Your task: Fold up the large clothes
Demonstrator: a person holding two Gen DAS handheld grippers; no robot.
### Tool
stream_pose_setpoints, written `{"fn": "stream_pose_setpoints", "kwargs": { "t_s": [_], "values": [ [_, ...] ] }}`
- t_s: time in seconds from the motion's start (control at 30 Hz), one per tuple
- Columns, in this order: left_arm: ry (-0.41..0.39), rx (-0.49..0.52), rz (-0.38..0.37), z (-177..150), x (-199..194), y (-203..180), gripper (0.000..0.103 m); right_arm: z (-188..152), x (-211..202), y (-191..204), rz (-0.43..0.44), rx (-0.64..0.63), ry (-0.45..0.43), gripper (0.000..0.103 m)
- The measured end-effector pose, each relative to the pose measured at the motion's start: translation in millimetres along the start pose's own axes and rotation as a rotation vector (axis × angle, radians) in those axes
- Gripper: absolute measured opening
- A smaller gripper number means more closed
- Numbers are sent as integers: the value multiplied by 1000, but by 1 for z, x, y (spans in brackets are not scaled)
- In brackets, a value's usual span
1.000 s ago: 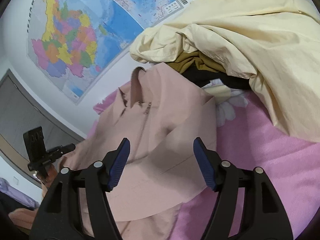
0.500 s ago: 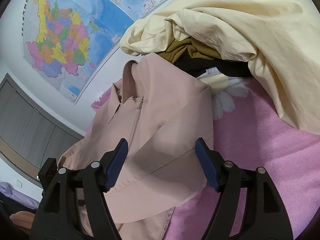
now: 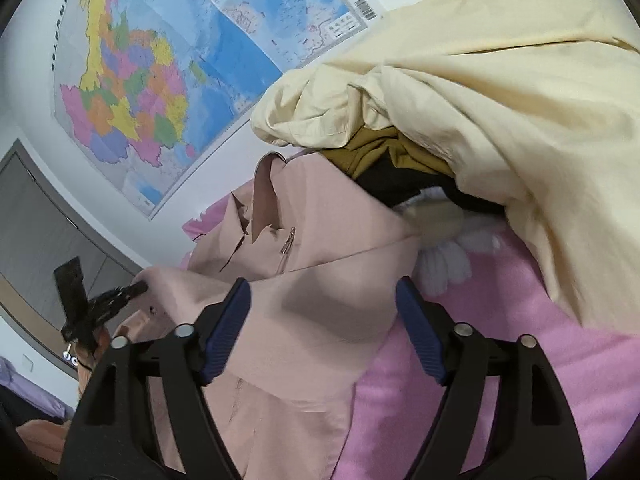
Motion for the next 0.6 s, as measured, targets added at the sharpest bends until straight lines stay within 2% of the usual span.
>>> {"fn": "stream_pose_setpoints", "kwargs": {
  "t_s": [0.13, 0.2, 0.3, 0.33, 0.37, 0.4, 0.43, 0.47, 0.53, 0.6],
  "values": [
    [160, -25, 53, -30, 53, 17, 5, -5, 36, -12, -53, -8, 81, 82],
    [204, -20, 73, -42, 66, 18, 12, -9, 50, -17, -63, -4, 117, 82],
    [230, -16, 93, -51, 76, 23, 19, -16, 68, -15, 6, 29, 173, 82],
    [234, -24, 91, -50, 78, 26, 19, -17, 71, -11, 33, 31, 181, 77],
    [233, -25, 94, -48, 81, 27, 19, -18, 74, -5, 60, 26, 197, 53],
    [229, -25, 101, -45, 81, 28, 17, -18, 74, -1, 71, 20, 204, 24],
    [220, -23, 119, -42, 80, 32, 16, -13, 72, 3, 59, 2, 192, 13],
    [210, -22, 129, -38, 80, 33, 15, -7, 67, 7, 49, -22, 171, 4],
    [173, -40, 124, -27, 77, 36, 15, 16, 48, 16, -14, -82, 72, 4],
    [150, -53, 158, -20, 77, 41, 10, 30, 39, 15, -74, -109, 26, 4]
  ]
}}
Point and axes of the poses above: each gripper's, at about its wrist camera, not at the fingertips, and x roughly the way its jaws point, y to its left, z to its top, the point moved 10 cm from there along x, roughly the way its jaws point, and after that the axes turned 5 degrees about x, right-handed, at the moved point
